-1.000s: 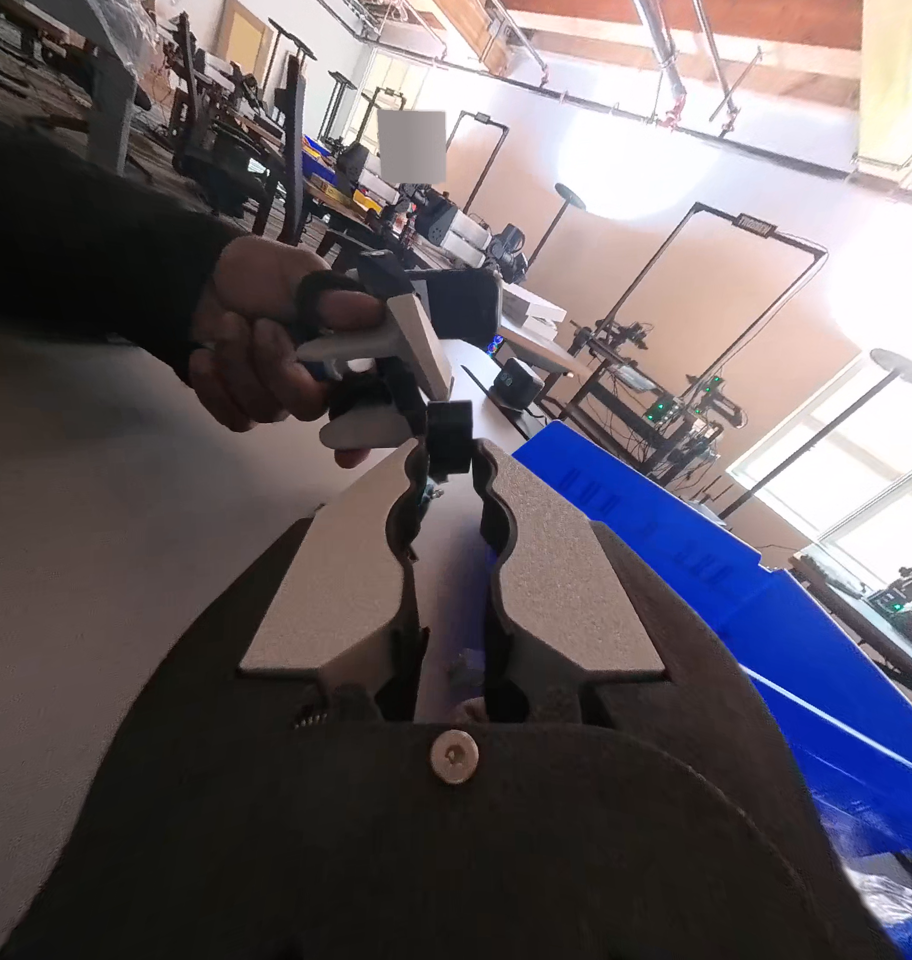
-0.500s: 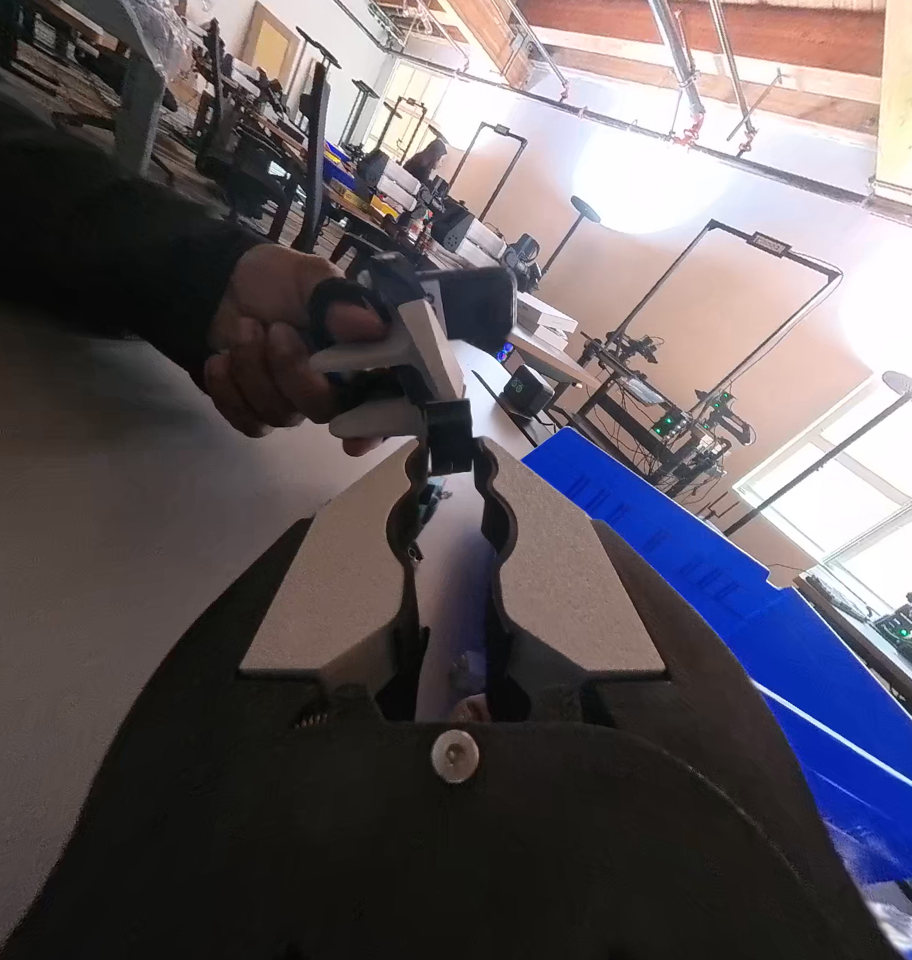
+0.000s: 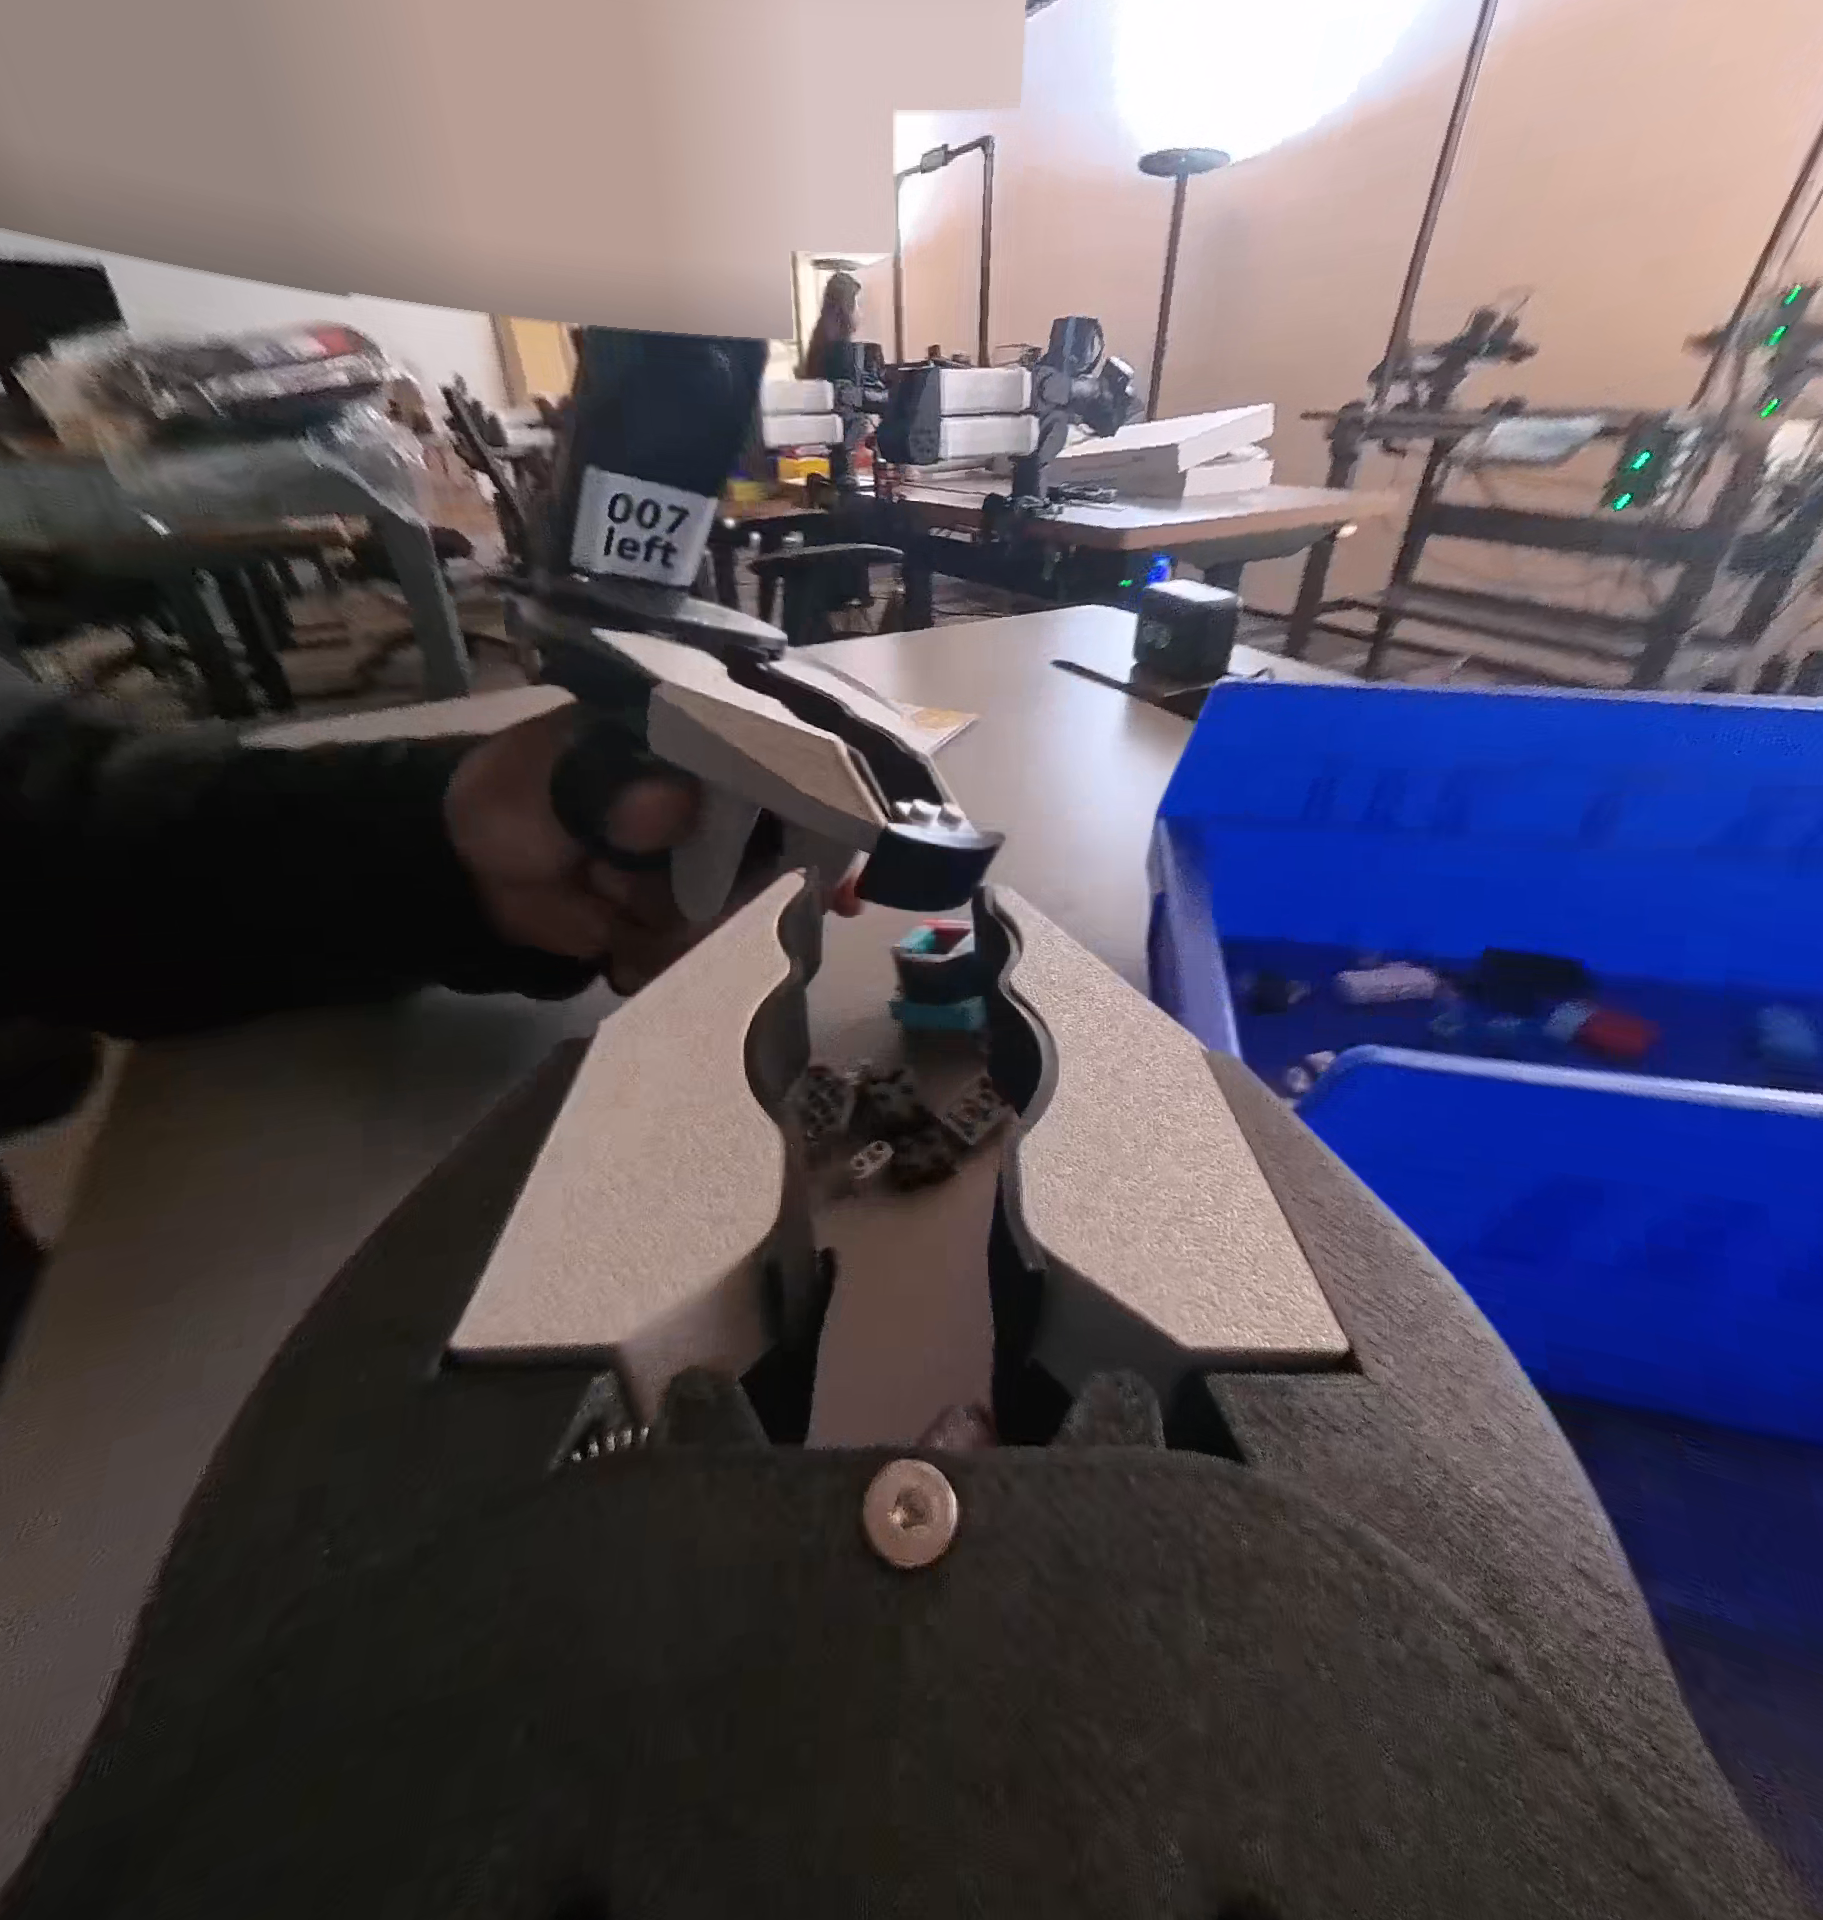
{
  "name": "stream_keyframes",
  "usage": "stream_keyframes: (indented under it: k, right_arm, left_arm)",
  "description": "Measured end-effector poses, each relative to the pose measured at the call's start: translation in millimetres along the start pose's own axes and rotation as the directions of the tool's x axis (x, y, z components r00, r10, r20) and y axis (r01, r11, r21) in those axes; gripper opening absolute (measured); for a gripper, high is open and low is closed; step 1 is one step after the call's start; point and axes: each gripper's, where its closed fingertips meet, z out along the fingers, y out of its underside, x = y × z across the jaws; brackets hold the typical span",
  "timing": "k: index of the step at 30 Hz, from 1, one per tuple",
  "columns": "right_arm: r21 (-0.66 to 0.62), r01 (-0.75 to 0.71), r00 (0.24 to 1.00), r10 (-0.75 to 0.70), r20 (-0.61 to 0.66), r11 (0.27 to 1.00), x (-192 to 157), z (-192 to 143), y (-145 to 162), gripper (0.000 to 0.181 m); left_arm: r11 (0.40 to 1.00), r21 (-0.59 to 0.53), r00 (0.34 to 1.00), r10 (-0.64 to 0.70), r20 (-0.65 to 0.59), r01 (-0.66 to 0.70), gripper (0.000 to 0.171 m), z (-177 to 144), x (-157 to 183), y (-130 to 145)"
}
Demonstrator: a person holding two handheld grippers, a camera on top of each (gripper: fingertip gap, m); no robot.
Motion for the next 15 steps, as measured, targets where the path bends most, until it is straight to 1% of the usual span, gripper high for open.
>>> stream_keyframes:
  k: [3, 6, 11, 15]
  right_arm:
    - [-0.007, -0.110, 0.993, 0.110, 0.034, 0.994, 1.2, 0.4, 2.2, 0.029]
    - [-0.003, -0.171, 0.983, 0.171, 0.063, 0.985, 0.3, 0.4, 1.6, 0.028]
    - [-0.003, -0.176, 0.983, 0.175, 0.058, 0.984, 1.4, 0.9, 2.8, 0.023]
    - [-0.002, -0.188, 0.979, 0.187, 0.083, 0.982, 0.2, 0.0, 2.7, 0.019]
  left_arm:
    - [0.997, 0.002, 0.997, 0.071, 0.043, -0.071, 0.017, 0.3, -1.1, -1.2]
    - [0.992, -0.009, 0.989, 0.128, 0.075, -0.128, 0.017, 0.9, -1.8, -0.7]
    - [0.979, -0.035, 0.975, 0.202, 0.097, -0.199, 0.017, 3.9, 0.7, 2.5]
    - [0.977, -0.039, 0.973, 0.213, 0.087, -0.210, 0.017, 3.4, 2.3, 2.2]
